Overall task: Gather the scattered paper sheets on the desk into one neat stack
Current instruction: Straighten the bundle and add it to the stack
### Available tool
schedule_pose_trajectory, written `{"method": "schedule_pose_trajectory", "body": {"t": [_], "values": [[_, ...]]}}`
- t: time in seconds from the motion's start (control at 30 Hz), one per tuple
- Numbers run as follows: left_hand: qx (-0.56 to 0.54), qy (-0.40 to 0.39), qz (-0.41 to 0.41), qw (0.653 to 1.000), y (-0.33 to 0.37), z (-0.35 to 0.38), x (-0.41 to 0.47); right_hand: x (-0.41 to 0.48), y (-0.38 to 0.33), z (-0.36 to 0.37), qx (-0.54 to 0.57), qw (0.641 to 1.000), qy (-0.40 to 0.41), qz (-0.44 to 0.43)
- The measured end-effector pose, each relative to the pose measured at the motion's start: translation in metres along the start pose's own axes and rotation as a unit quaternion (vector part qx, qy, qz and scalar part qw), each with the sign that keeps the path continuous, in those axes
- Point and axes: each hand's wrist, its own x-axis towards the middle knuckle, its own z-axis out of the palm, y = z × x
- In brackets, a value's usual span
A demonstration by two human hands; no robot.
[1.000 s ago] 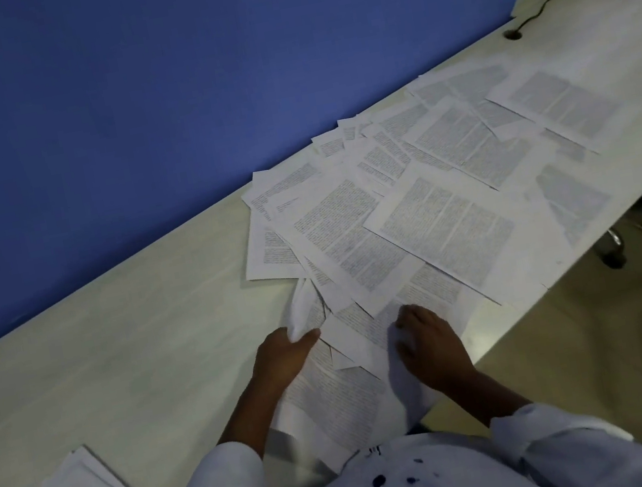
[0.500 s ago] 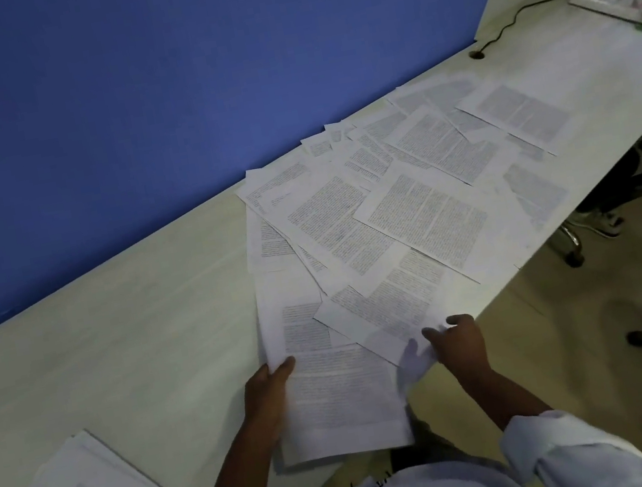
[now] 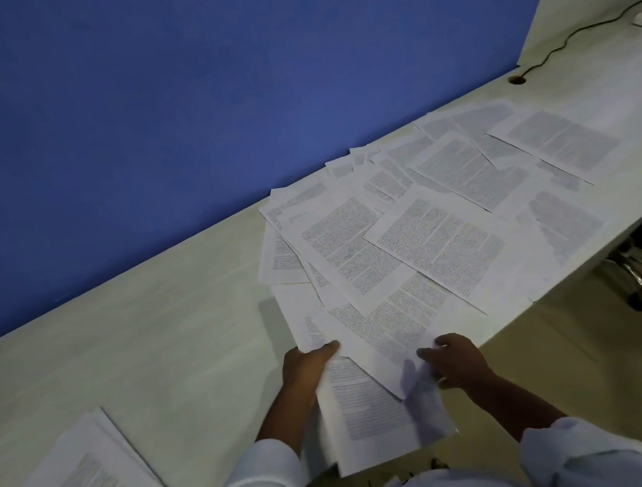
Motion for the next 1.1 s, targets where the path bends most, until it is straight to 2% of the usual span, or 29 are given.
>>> {"method": "schedule_pose_trajectory", "body": {"t": [0.03,0.1,0.2,0.27,0.33,0.43,0.53,0.63,0.7,0.77,0.8,0.87,0.93,1.0,1.1], "values": [[0.007,0.013,-0.001,1.000,0.000,0.009,0.001,-0.003,0.001,-0.007,-0.024,1.000,-0.012,-0.014],[0.027,0.051,-0.011,0.998,-0.002,0.025,0.005,-0.004,0.008,-0.016,0.016,0.995,-0.096,0.016],[0.035,0.122,-0.026,0.992,-0.003,0.049,0.002,-0.001,0.013,-0.032,0.077,0.991,-0.107,0.020],[0.027,0.153,-0.023,0.988,-0.007,0.058,0.001,-0.001,0.013,-0.040,0.053,0.992,-0.111,-0.001],[0.012,0.175,-0.016,0.984,-0.010,0.060,-0.003,0.004,0.017,-0.048,0.014,0.992,-0.111,-0.058],[-0.024,0.191,-0.001,0.981,-0.017,0.042,-0.013,0.011,0.017,-0.056,-0.050,0.985,-0.075,-0.144],[-0.040,0.202,0.012,0.979,-0.029,0.007,-0.034,0.023,0.013,-0.054,-0.120,0.967,-0.081,-0.210],[-0.071,0.220,0.010,0.973,-0.044,-0.038,-0.068,0.027,0.004,-0.047,-0.127,0.962,-0.118,-0.213],[-0.106,0.229,0.020,0.967,-0.049,-0.059,-0.093,0.027,0.002,-0.036,-0.121,0.967,-0.090,-0.203],[-0.146,0.243,0.028,0.958,-0.050,-0.069,-0.118,0.018,-0.004,-0.022,-0.079,0.980,-0.066,-0.171],[-0.164,0.243,0.034,0.955,-0.052,-0.072,-0.127,0.013,-0.005,-0.015,-0.041,0.985,-0.084,-0.144],[-0.190,0.244,0.055,0.950,-0.054,-0.075,-0.144,-0.003,-0.012,-0.003,0.045,0.981,-0.173,-0.073],[-0.214,0.233,0.080,0.945,-0.056,-0.072,-0.154,-0.012,-0.019,0.004,0.141,0.948,-0.287,0.001],[-0.231,0.205,0.089,0.947,-0.059,-0.066,-0.160,-0.017,-0.026,0.010,0.215,0.906,-0.365,0.000],[-0.225,0.135,0.074,0.962,-0.066,-0.061,-0.161,-0.016,-0.050,0.009,0.309,0.872,-0.376,-0.057]]}}
